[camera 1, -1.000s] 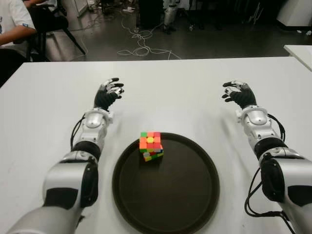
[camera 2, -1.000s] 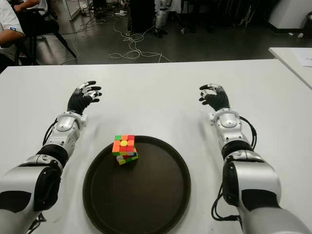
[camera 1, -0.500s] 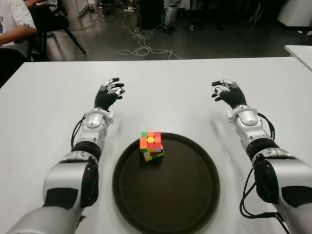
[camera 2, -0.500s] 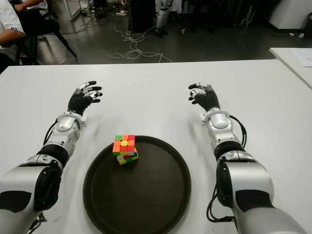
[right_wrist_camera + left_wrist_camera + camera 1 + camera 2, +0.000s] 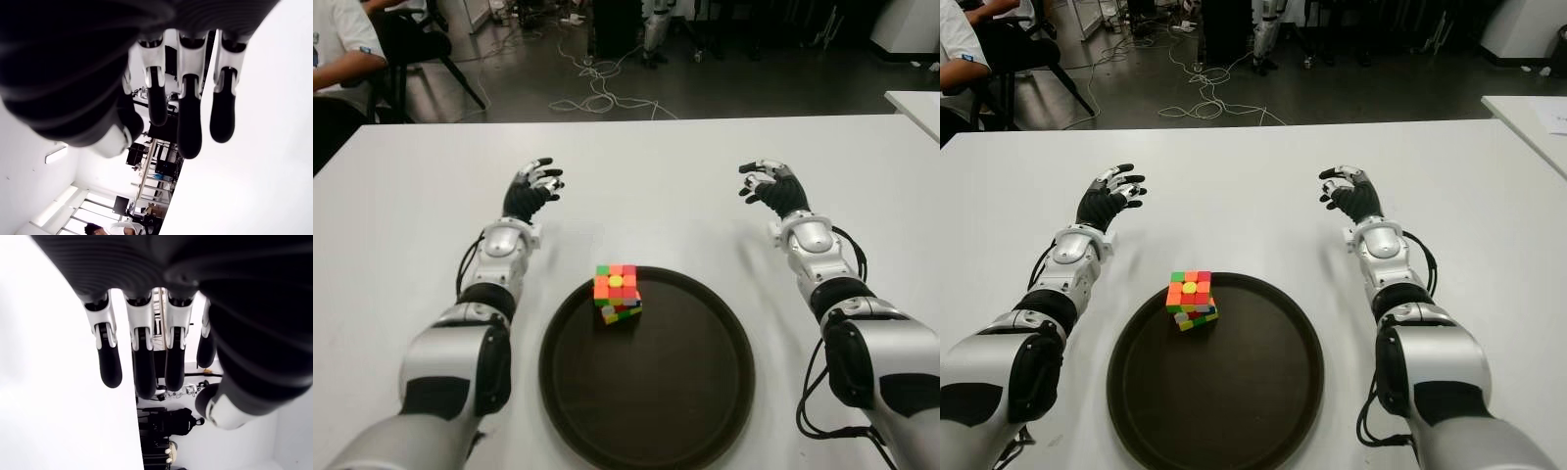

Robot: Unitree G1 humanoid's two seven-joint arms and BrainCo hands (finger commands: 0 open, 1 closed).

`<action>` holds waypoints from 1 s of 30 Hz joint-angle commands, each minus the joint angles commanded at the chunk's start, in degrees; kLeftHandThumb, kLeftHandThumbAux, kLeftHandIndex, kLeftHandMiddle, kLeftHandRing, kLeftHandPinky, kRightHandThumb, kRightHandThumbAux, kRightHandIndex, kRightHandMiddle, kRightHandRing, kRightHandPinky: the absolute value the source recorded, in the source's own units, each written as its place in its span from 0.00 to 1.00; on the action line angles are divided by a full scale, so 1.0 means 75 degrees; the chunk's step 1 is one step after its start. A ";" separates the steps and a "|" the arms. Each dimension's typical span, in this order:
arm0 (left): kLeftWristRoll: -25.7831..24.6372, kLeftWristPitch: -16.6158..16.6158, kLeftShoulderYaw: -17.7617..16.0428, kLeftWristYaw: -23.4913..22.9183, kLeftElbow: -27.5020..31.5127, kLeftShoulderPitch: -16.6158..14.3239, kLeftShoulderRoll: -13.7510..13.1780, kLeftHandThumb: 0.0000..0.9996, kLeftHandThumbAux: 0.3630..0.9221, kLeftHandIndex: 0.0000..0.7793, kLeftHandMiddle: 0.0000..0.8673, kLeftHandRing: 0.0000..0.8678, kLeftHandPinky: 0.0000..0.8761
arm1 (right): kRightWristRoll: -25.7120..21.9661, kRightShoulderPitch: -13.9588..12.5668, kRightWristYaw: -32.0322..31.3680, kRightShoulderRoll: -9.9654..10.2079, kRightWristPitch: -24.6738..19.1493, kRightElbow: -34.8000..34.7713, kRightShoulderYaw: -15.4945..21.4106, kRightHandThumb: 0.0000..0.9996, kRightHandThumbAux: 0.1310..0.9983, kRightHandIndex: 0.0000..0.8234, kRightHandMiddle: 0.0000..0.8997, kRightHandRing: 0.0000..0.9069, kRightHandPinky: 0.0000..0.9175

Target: Pick up the Rubik's Cube and put it in the plate

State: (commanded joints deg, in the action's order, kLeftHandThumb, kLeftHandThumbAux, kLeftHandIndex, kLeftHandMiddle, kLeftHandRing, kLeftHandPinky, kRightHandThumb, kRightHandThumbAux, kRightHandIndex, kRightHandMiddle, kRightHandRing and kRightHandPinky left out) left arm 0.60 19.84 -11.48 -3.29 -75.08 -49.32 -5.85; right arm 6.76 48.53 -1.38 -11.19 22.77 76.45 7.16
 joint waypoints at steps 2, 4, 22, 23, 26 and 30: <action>-0.0002 -0.0008 -0.0005 0.0002 -0.0004 -0.0005 -0.0001 0.43 0.65 0.26 0.33 0.34 0.35 | 0.0021 0.0001 0.0030 -0.0006 -0.0009 0.0001 -0.0024 0.70 0.68 0.51 0.54 0.57 0.61; -0.0019 -0.0019 -0.0023 -0.0014 -0.0010 -0.0012 -0.0005 0.45 0.65 0.27 0.33 0.34 0.35 | 0.0057 0.0002 0.0075 -0.0006 -0.0021 0.0001 -0.0064 0.70 0.68 0.51 0.54 0.57 0.60; 0.0053 0.0078 -0.0005 -0.0049 0.0004 0.0025 -0.0037 0.44 0.67 0.25 0.32 0.33 0.36 | 0.0174 -0.0029 0.0296 0.0042 0.0066 -0.0003 -0.0130 0.70 0.67 0.51 0.55 0.57 0.58; 0.0057 0.0083 -0.0004 -0.0049 0.0004 0.0027 -0.0037 0.44 0.67 0.26 0.33 0.33 0.36 | 0.0183 -0.0030 0.0310 0.0041 0.0066 -0.0002 -0.0135 0.70 0.67 0.51 0.55 0.57 0.58; 0.0063 0.0114 -0.0002 -0.0043 0.0007 0.0034 -0.0041 0.43 0.66 0.26 0.33 0.34 0.36 | 0.0207 -0.0033 0.0353 0.0041 0.0086 -0.0005 -0.0150 0.70 0.67 0.51 0.55 0.57 0.58; 0.0066 0.0144 0.0002 -0.0026 0.0010 0.0042 -0.0042 0.43 0.66 0.26 0.32 0.34 0.36 | 0.0232 -0.0036 0.0396 0.0038 0.0109 -0.0008 -0.0170 0.70 0.67 0.52 0.54 0.56 0.57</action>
State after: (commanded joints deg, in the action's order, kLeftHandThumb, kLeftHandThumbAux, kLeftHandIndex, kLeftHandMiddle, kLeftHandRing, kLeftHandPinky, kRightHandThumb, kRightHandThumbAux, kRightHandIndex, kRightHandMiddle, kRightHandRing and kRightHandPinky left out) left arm 1.10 20.92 -11.46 -3.49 -75.00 -49.01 -6.17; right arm 8.50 48.26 1.59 -10.90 23.59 76.38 5.88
